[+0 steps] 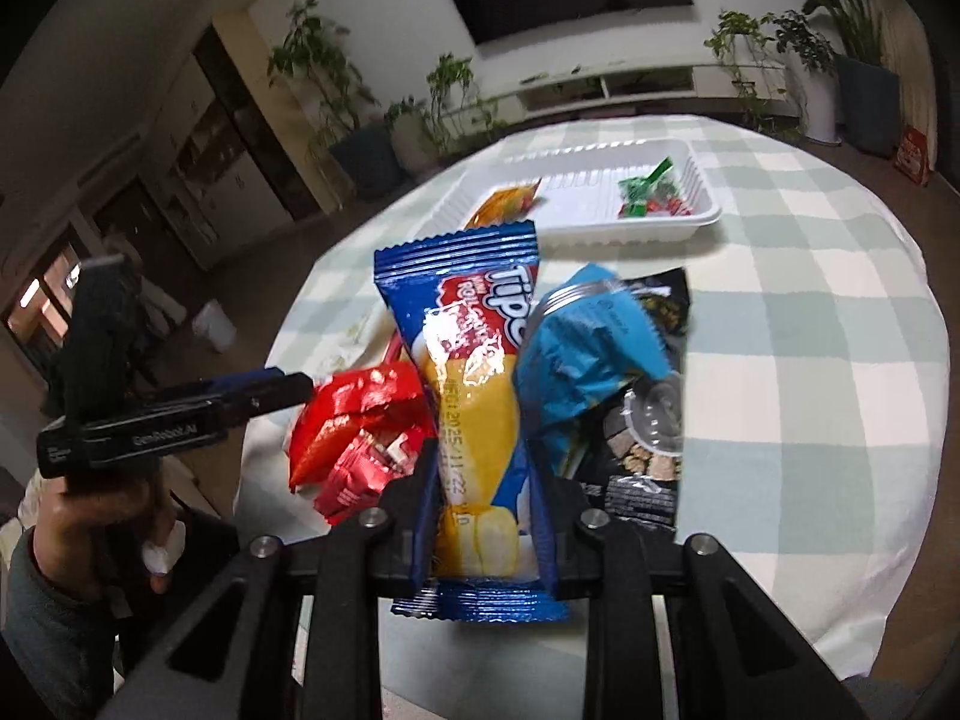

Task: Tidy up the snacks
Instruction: 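Return both grippers to the snack pile, then grasp the white-and-red bread bag with the left gripper while the right gripper grasps the blue Tipo cake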

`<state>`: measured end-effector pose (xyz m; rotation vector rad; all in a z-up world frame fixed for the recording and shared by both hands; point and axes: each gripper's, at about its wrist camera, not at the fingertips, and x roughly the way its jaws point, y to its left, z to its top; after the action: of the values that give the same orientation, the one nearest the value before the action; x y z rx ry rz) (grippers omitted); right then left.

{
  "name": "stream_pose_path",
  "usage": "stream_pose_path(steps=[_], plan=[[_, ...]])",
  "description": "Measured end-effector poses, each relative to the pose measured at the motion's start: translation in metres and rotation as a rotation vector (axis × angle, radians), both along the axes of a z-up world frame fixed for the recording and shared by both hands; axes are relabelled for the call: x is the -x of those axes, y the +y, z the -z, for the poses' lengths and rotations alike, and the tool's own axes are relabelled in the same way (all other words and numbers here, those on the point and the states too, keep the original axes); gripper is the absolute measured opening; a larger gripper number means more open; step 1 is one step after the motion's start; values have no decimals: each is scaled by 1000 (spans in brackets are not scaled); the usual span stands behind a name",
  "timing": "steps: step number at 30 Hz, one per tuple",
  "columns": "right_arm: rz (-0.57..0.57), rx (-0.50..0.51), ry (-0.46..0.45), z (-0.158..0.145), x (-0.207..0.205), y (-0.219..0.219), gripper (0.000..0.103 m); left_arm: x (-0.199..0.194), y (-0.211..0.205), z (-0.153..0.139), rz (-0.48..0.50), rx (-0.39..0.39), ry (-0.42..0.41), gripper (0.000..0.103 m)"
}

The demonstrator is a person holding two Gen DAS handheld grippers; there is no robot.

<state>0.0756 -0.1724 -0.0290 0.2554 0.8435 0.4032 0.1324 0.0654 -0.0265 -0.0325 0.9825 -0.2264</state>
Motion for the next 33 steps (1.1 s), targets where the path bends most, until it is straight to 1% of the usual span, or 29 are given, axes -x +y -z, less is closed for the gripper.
stream_pose_path(steps=[3, 5, 9, 11, 12, 13, 14, 16, 18, 19, 20, 21, 22, 24, 25, 28, 33], plan=[[13, -16, 14, 3, -1, -4, 29, -17, -7, 4, 32, -67, 38, 57], [8, -13, 6, 3, -1, -3, 29, -23, -14, 7, 55, -97, 61, 56], [6, -19, 4, 3, -1, -4, 29, -29, -32, 14, 117, -136, 96, 56], [10, -26, 6, 4, -2, -6, 29, -32, -36, 18, 124, -154, 96, 55], [12, -31, 6, 4, -2, -7, 29, -33, -37, 20, 127, -166, 94, 53], [13, -34, 4, 4, -2, -8, 29, -33, -38, 20, 128, -177, 89, 48], [14, -37, 3, 4, -2, -9, 29, -33, -39, 20, 134, -192, 83, 46], [17, -42, 2, 4, 0, -10, 29, -31, -41, 20, 152, -218, 76, 44], [21, -49, 5, 4, -1, -11, 29, -29, -46, 20, 168, -262, 68, 43], [23, -49, 4, 4, 0, -11, 29, -27, -49, 19, 174, -297, 54, 41], [24, -50, 2, 4, 0, -11, 29, -23, -55, 18, 184, -352, 24, 39], [23, -50, 2, 4, -1, -12, 29, -19, -60, 17, 202, -389, -2, 39], [25, -51, 0, 4, -1, -12, 29, -14, -68, 17, 213, -446, -32, 38], [29, -55, 0, 5, -1, -13, 29, -3, -81, 17, 240, -526, -93, 37], [31, -57, -1, 4, -1, -14, 29, 2, -86, 19, 253, -558, -108, 36], [33, -64, -2, 5, -1, -15, 29, 14, -99, 35, 284, -665, -110, 36], [30, -60, 3, 6, -1, -14, 29, 25, -115, 39, 291, -721, -134, 36]])
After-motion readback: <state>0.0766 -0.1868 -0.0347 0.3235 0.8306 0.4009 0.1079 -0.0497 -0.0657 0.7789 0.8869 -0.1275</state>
